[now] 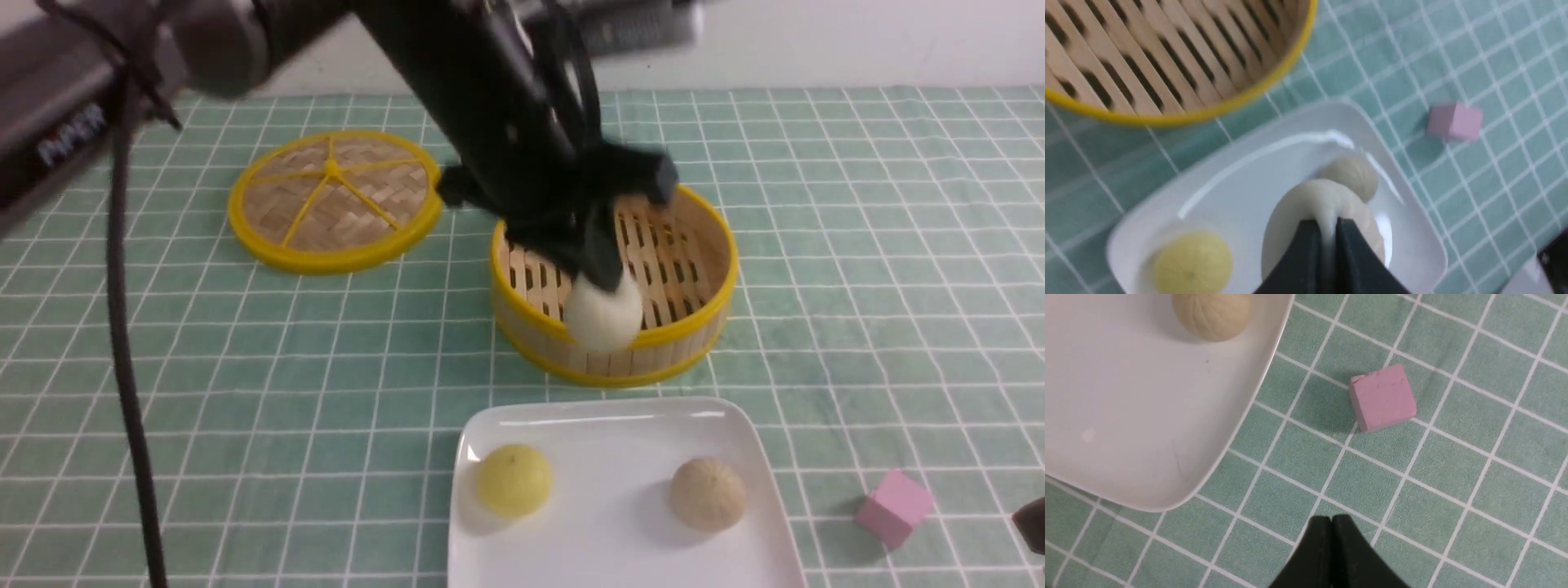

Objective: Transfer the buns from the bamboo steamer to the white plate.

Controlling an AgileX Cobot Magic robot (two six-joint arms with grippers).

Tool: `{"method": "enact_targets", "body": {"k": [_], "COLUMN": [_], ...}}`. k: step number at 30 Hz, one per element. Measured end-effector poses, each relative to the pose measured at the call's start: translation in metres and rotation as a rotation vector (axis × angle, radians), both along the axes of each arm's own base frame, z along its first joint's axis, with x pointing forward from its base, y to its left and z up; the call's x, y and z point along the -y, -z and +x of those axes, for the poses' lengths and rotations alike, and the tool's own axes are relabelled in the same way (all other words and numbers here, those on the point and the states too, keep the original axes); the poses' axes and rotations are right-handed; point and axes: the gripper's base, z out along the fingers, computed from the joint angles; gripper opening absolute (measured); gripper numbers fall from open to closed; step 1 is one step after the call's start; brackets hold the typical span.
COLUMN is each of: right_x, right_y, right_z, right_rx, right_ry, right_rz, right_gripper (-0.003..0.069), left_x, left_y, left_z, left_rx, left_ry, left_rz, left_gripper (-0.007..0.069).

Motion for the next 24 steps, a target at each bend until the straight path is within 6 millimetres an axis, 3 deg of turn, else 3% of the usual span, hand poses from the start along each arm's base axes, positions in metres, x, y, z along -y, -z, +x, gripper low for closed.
{"method": "enact_targets", "body": {"k": [2,3,8,13,19,23,24], "right_x": [0.0,0.0,0.0,0.002,0.016,0.033,0.034], "right_y": [0.0,0.0,0.0,0.0,-0.014,-0.028,-0.028], "right_z": [0.0,0.0,0.0,-0.006,-0.049,-0.099,-0.1], "right_rx": [0.003,0.005,0.005,-0.023,-0.018,0.155,0.163], "right_ry": [0.0,0.001,0.0,-0.006,-0.008,0.028,0.034], "right_rz": [-0.001,0.0,-0.003,-0.013,0.0,0.091,0.099], "right_gripper": [0.0013,0.0013,0.0015,0.0018,0.002,0.0024,0.0025], "left_x": [0.016,0.021,0.033,0.04,0.04,0.039,0.039], "left_y": [0.049,0.064,0.102,0.121,0.131,0.129,0.129], "left_z": [-0.02,-0.027,-0.041,-0.04,-0.035,-0.034,-0.034], "left_rx": [-0.068,-0.076,-0.05,-0.064,-0.058,-0.045,-0.044], "left_ry": [0.052,0.07,0.071,0.034,-0.025,-0.045,-0.044], "left_rz": [0.057,0.074,0.102,0.114,0.14,0.151,0.152], "left_gripper": [0.0034,0.0034,0.004,0.0057,0.0188,0.0354,0.0366]}}
